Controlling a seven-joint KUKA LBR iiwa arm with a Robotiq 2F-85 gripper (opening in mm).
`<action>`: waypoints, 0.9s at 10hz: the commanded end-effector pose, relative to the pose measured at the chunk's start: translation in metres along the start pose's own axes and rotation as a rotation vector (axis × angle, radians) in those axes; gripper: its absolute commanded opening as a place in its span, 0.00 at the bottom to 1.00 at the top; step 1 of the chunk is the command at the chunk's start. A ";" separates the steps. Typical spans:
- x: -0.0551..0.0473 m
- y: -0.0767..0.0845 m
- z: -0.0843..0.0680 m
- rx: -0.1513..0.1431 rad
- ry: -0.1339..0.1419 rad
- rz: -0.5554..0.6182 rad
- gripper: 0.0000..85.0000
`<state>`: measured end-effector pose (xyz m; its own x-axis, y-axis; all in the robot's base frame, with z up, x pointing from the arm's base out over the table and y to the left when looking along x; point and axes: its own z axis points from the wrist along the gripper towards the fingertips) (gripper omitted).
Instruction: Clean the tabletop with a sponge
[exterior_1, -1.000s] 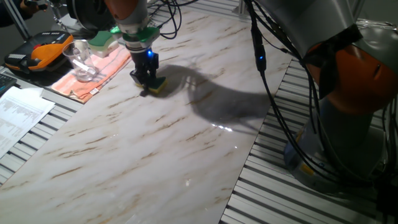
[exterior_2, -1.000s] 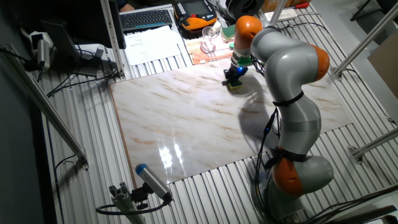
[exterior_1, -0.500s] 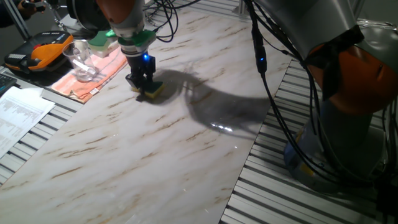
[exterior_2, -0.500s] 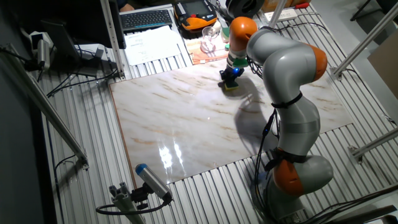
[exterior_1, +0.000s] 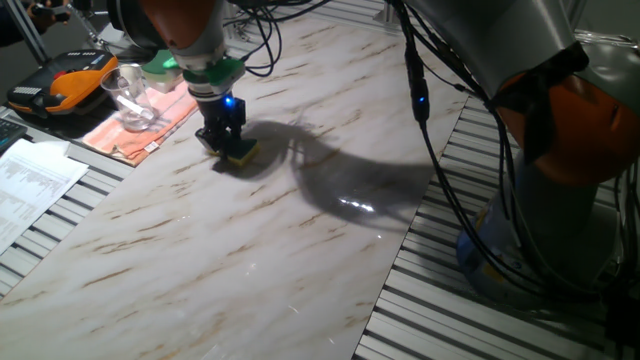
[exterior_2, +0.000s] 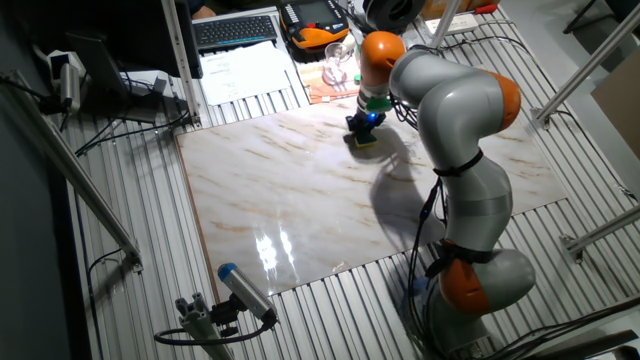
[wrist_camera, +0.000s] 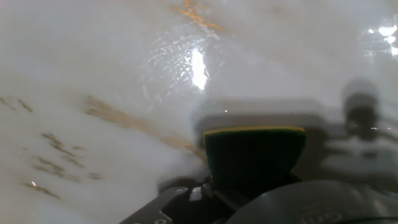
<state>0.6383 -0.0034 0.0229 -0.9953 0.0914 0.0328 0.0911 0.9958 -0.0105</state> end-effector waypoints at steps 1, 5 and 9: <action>-0.001 0.004 -0.002 0.000 0.001 0.003 0.00; 0.001 0.024 -0.004 0.002 0.002 0.026 0.00; 0.000 0.042 -0.004 0.008 -0.002 0.044 0.00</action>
<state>0.6425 0.0401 0.0272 -0.9900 0.1376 0.0327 0.1370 0.9904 -0.0197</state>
